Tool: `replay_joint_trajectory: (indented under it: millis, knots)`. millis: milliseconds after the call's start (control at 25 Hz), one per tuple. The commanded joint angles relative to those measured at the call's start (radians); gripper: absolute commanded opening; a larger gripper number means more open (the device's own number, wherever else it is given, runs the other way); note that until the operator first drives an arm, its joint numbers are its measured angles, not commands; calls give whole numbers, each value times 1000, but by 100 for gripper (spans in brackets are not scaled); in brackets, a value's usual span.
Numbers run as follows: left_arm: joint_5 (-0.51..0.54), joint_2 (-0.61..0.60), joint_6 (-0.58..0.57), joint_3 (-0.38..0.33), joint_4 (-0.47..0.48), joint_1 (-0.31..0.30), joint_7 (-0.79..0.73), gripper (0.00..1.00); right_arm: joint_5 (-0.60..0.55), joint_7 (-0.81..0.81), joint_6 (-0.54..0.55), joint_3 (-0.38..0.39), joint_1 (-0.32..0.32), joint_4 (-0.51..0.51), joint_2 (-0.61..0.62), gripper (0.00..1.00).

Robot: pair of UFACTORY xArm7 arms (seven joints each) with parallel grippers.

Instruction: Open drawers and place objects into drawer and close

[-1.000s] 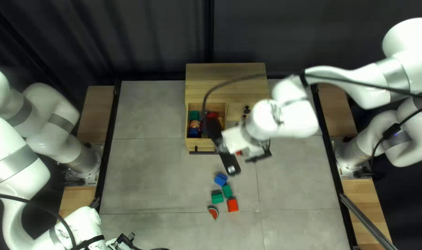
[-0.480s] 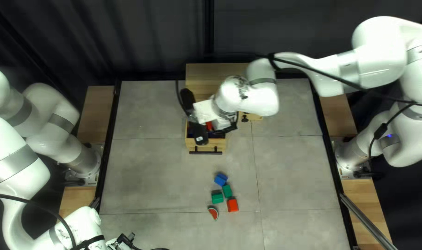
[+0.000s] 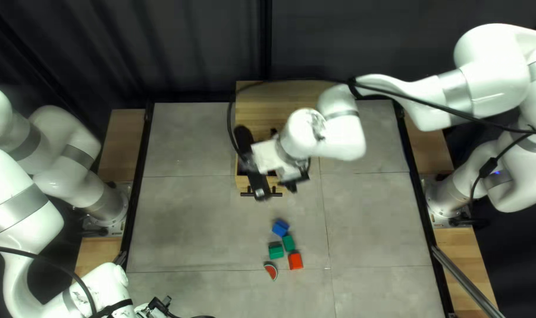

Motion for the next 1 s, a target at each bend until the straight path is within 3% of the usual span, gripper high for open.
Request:
replay_joint_trajectory:
  millis: [40,320,560,1000]
  knots:
    - [0,0,0,0,0,0,0,100,36,62,-58,60,62,-87,-23,100]
    - [0,0,0,0,0,0,0,100,96,75,-273,118,106,-237,0,100]
    - [0,0,0,0,0,0,0,100,147,23,-346,137,100,-220,86,100]
    - [0,0,0,0,0,0,0,100,256,-131,-392,138,19,-250,139,100]
